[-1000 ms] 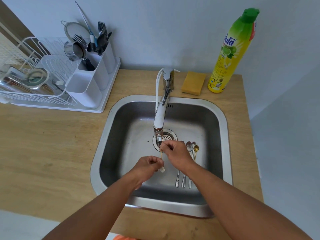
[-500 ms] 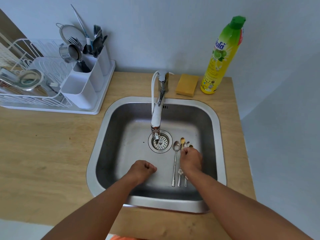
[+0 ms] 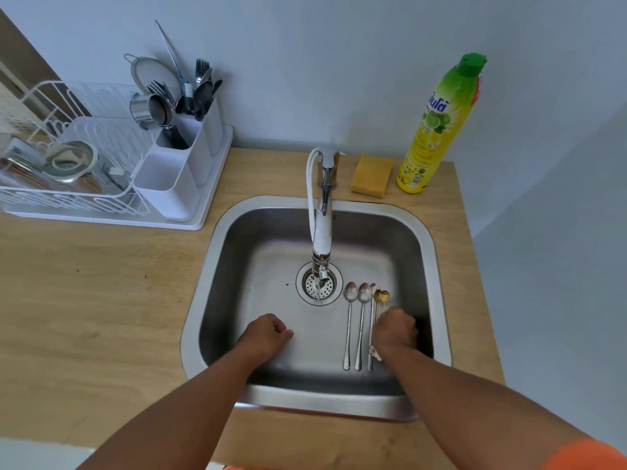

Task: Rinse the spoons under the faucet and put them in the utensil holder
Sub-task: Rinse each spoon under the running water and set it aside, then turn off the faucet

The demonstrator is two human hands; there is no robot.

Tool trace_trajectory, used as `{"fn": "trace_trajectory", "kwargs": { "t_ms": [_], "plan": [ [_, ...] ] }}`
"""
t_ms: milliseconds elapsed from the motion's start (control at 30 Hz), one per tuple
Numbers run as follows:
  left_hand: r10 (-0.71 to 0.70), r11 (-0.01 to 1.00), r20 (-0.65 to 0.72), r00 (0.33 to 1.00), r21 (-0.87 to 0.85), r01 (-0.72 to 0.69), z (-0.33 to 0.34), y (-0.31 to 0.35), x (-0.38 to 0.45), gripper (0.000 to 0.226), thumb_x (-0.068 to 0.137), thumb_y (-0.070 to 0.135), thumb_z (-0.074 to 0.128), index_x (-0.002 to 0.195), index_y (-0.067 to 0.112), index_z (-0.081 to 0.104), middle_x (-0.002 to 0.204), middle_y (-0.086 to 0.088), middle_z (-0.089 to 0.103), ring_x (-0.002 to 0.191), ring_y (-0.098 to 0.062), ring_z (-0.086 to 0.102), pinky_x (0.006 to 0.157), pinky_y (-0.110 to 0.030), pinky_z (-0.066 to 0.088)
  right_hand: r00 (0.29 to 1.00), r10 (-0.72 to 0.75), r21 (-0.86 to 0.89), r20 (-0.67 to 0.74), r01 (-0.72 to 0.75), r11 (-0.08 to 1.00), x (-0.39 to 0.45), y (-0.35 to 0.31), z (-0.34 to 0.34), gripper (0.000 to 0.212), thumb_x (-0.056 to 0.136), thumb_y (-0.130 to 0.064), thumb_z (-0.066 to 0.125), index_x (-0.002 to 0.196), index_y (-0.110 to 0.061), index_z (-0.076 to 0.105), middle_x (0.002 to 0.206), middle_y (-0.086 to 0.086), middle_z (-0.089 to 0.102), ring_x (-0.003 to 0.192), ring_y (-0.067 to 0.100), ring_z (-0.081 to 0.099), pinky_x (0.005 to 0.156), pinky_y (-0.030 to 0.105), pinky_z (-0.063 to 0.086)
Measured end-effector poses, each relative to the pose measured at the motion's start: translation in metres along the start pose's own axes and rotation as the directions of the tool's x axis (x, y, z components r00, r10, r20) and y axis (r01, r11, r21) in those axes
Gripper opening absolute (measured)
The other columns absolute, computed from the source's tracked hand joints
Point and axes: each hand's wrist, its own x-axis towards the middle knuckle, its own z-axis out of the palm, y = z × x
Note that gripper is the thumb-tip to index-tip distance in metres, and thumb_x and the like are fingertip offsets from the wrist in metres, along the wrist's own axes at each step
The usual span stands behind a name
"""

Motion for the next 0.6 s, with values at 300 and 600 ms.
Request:
{"fn": "trace_trajectory", "kwargs": {
  "t_ms": [300, 600],
  "plan": [
    [0.027, 0.999, -0.034, 0.999, -0.019, -0.027, -0.032, 0.002, 0.002, 0.018, 0.093, 0.036, 0.07, 0.085, 0.021, 0.067, 0.093, 0.0, 0.072, 0.09, -0.02, 0.066, 0.073, -0.024, 0.043, 0.999, 0.036, -0.057, 0.012, -0.035, 0.998, -0.002, 0.001, 0.005, 0.021, 0.099, -0.001, 0.059, 0.119, 0.0, 0.065, 0.117, 0.021, 0.069, 0.107, 0.038, 0.07, 0.081, 0.042, 0.059],
    [0.341, 0.939, -0.327, 0.881, 0.084, -0.333, -0.146, 0.089, 0.019, 0.005, 0.099, 0.023, 0.061, 0.098, 0.025, 0.064, 0.109, -0.004, 0.071, 0.096, -0.021, 0.062, 0.087, -0.03, 0.044, 0.999, -0.051, -0.017, -0.02, 0.05, 0.999, -0.012, 0.002, 0.007, 0.024, 0.1, -0.006, 0.055, 0.124, -0.004, 0.059, 0.12, 0.019, 0.064, 0.108, 0.036, 0.069, 0.084, 0.041, 0.058]
  ]
}}
